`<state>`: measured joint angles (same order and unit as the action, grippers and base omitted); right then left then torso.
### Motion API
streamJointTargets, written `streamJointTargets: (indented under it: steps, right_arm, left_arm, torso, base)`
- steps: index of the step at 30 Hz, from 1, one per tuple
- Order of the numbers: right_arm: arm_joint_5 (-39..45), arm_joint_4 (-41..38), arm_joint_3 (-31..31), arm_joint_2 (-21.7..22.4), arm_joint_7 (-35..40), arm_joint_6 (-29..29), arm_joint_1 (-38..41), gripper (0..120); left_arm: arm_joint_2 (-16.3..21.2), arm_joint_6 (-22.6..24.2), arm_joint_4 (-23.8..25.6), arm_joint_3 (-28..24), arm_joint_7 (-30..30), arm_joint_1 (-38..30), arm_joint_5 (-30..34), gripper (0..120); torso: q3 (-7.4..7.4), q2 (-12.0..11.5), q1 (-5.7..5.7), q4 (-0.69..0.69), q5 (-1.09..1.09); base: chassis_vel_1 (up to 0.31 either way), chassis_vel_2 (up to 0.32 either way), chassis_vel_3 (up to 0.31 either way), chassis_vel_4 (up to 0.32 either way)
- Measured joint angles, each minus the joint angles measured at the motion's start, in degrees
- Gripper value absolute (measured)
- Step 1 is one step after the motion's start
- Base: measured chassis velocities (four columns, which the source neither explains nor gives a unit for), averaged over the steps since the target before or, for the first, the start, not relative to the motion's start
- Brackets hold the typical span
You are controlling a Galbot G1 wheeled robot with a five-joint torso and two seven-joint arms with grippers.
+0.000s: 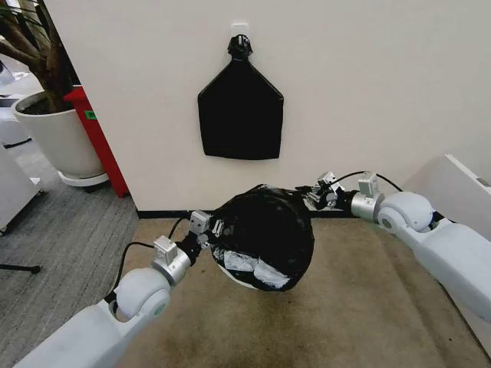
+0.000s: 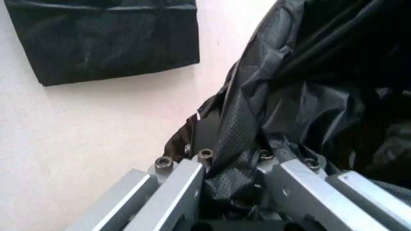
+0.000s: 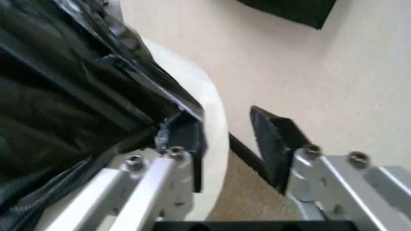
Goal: Place the garbage bag over the trash bin.
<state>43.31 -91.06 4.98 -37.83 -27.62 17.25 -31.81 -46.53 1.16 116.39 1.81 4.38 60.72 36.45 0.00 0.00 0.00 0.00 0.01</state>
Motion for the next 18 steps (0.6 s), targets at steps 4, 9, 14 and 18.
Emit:
streamJointTargets:
  steps: [4, 9, 14, 18]
  right_arm:
    - [4.4, 1.3, -0.7, 0.2, -1.4, -0.5, -0.2, 45]
    - [10.6, -0.5, -1.9, 1.1, -1.0, 1.5, -0.7, 60]
    - [20.0, -3.5, -3.0, 2.7, 1.4, 5.6, -1.6, 79]
    - [26.5, -5.5, -3.4, 3.8, 4.5, 7.4, -2.5, 93]
  left_arm:
    - [0.0, -0.4, 0.1, 0.9, -0.4, 0.9, 0.7, 1]
    - [0.0, -0.4, 0.0, 0.9, -0.5, 1.2, 0.9, 1]
    - [-0.2, -0.2, -0.6, 0.9, -0.6, 1.1, 1.1, 1]
    - [-0.6, 0.0, -1.2, 0.6, -0.6, 0.6, 1.4, 1]
  torso:
    - [0.0, 0.0, 0.0, 0.01, -0.01]
    - [0.0, 0.0, 0.0, 0.0, -0.01]
    - [0.0, 0.0, 0.0, 0.01, -0.02]
    - [0.0, 0.0, -0.01, 0.0, -0.01]
  base:
    - [0.0, 0.0, 0.0, 0.0]
    - [0.0, 0.0, 0.0, 0.0]
    - [0.0, 0.0, 0.0, 0.0]
    - [0.0, 0.0, 0.0, 0.0]
